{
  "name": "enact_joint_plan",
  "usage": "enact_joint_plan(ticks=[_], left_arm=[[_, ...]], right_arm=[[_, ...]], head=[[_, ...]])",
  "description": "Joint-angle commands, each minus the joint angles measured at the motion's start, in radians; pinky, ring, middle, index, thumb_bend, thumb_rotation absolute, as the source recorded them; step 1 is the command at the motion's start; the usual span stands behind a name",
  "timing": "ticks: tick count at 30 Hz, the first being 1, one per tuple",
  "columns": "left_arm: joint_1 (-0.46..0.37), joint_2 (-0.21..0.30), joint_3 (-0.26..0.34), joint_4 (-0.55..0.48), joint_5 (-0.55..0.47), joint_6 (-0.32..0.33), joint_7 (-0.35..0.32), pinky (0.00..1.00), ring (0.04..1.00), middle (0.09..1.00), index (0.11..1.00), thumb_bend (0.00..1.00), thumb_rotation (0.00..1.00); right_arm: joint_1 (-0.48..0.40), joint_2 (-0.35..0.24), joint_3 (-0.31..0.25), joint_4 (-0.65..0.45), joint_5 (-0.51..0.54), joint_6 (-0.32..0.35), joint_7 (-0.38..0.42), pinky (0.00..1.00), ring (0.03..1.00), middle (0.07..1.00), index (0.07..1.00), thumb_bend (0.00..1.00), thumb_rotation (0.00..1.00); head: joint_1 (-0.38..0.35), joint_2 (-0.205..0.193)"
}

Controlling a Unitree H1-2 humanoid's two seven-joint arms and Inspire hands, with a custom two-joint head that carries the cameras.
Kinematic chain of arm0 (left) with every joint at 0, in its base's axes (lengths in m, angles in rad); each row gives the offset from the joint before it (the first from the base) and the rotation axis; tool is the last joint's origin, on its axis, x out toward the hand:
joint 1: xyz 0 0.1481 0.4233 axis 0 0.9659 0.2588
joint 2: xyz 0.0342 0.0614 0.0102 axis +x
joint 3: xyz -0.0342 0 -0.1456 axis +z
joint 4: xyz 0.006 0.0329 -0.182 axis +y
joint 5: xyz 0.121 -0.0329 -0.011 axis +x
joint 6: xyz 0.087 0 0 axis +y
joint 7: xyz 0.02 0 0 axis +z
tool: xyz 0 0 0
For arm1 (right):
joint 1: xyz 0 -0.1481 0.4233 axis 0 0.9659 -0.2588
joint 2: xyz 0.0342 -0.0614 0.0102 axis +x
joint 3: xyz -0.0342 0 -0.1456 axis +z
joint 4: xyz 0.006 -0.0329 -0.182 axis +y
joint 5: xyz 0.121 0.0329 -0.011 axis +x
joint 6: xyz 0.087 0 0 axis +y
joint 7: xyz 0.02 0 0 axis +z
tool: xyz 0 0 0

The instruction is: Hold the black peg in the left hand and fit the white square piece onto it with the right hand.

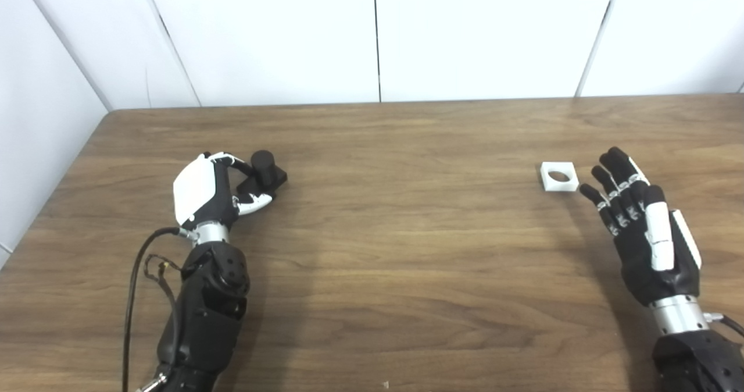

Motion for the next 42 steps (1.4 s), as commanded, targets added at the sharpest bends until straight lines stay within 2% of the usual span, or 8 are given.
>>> enact_joint_plan(ticks=[1,10,15,25,30,42], left_arm=[[0.007,0.008,-0.016,-0.043,0.007,0.027,-0.031,0.86,0.948,0.839,0.491,0.51,0.07],[0.05,-0.015,-0.066,-0.165,0.013,0.035,-0.101,0.88,0.939,0.844,0.492,0.5,0.07],[0.068,-0.025,-0.097,-0.204,0.027,0.038,-0.126,0.83,0.922,0.847,0.492,0.5,0.07],[0.117,-0.044,-0.147,-0.286,0.033,-0.008,-0.15,0.8,0.908,0.84,0.492,0.5,0.07],[0.138,-0.051,-0.18,-0.323,0.034,-0.026,-0.169,0.82,0.921,0.851,0.493,0.5,0.07],[0.195,-0.086,-0.241,-0.359,0.052,-0.068,-0.186,0.82,0.927,0.863,0.494,0.5,0.07]], right_arm=[[0.045,0.025,0.012,0.054,0.015,-0.003,0.012,0.89,0.964,0.955,0.923,0.59,0.83],[0.049,0.031,0.021,0.049,-0.013,0.002,0.001,0.9,0.971,0.956,0.921,0.6,0.85],[0.051,0.04,0.023,0.048,-0.023,0.005,-0.004,0.9,0.974,0.957,0.911,0.61,0.84],[0.049,0.051,0.031,0.051,-0.04,0.008,-0.012,0.91,0.982,0.966,0.916,0.6,0.86],[0.046,0.054,0.032,0.054,-0.045,0.0,-0.009,0.91,0.982,0.97,0.927,0.6,0.87],[0.044,0.058,0.04,0.033,-0.06,0.021,-0.024,0.91,0.983,0.976,0.936,0.6,0.87]], head=[[0.001,0.001],[-0.004,0.002],[-0.007,0.001],[-0.022,-0.001],[-0.037,-0.003],[-0.075,-0.004]])
